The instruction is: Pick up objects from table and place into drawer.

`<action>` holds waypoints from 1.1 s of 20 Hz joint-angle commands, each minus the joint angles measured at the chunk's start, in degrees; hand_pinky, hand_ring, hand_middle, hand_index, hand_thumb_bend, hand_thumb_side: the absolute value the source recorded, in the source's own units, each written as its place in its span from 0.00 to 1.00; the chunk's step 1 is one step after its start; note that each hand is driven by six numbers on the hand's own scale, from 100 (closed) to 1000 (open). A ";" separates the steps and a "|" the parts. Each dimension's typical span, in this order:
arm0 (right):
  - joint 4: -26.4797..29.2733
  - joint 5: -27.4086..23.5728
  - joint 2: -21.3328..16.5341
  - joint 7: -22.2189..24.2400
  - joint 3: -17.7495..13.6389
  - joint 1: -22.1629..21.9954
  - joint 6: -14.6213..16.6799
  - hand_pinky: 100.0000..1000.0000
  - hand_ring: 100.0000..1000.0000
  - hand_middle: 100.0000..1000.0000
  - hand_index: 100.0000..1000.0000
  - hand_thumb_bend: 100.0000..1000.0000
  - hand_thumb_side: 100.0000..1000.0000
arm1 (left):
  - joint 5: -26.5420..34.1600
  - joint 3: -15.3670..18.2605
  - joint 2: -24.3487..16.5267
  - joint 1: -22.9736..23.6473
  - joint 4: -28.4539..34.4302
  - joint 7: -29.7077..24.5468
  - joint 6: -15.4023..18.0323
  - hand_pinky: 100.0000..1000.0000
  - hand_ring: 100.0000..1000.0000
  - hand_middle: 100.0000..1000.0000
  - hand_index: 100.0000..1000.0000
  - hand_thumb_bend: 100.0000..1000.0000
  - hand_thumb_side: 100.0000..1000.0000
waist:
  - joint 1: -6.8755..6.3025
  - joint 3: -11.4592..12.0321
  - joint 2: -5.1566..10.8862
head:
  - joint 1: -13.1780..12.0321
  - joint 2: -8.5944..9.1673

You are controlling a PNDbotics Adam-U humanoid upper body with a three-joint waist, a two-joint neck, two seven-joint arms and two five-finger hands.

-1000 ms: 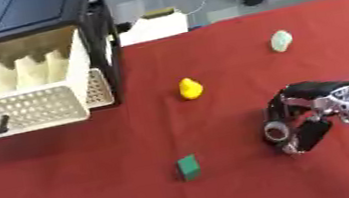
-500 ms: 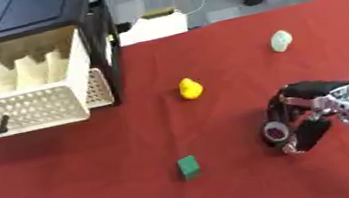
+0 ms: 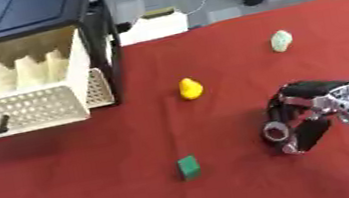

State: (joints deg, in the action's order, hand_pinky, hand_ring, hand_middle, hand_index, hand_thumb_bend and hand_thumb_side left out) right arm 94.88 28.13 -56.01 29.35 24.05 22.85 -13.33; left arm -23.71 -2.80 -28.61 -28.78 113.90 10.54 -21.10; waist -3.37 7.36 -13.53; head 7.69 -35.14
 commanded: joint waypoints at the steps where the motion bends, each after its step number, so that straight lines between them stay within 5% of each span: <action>1: -0.60 0.33 -0.87 -0.42 0.00 0.36 -0.20 0.60 0.60 0.46 0.66 0.27 0.12 | 0.43 0.86 -0.85 -0.51 0.69 0.21 0.00 0.00 0.00 0.00 0.67 0.21 1.00 | 0.08 0.00 0.56 | -0.11 0.56; 22: 0.73 0.11 -1.57 -2.58 -1.19 -0.07 -0.94 0.59 0.58 0.42 0.62 0.24 0.10 | 0.44 0.96 -0.87 -0.60 0.69 0.26 0.09 0.00 0.00 0.00 0.67 0.20 1.00 | 0.14 -0.10 0.61 | -0.22 0.87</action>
State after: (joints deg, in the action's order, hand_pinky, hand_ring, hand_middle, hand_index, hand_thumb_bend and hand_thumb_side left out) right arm 95.15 28.11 -55.65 27.15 23.62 22.63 -14.10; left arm -23.49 -2.62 -28.60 -28.75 113.90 10.59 -21.08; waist -3.34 7.32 -13.61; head 7.63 -34.93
